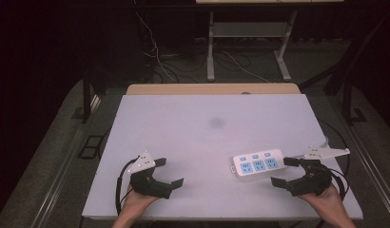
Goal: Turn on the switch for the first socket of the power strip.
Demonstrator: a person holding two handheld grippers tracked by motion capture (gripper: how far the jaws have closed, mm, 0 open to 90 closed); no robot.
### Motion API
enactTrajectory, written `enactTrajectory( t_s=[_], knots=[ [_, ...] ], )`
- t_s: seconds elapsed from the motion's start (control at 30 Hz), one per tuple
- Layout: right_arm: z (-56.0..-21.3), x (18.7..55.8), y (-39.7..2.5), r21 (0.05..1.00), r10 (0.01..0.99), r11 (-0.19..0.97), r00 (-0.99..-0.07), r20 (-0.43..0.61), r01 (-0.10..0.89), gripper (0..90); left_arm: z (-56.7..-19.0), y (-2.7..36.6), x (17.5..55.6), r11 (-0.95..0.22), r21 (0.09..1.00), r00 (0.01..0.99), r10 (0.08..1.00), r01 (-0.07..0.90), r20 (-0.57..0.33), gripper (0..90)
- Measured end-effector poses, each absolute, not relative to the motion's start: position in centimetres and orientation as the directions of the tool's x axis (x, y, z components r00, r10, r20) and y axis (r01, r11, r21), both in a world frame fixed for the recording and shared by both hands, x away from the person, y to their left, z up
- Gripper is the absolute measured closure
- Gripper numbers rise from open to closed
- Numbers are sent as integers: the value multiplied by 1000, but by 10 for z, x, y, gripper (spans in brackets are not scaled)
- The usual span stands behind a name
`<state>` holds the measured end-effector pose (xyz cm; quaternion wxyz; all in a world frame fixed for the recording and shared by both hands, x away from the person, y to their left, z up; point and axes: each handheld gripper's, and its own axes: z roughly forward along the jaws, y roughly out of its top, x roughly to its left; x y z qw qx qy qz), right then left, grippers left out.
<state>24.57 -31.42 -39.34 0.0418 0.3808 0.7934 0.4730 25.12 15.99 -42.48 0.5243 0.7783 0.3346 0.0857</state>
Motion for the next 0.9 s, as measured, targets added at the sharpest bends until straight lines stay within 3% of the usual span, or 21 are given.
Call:
enactTrajectory(
  t_s=[0.9],
  knots=[
    [-373,276,-313,743,635,354,-729,255,569,2,-425,159,251,-227,873,764,607,431,-219,0]
  ],
)
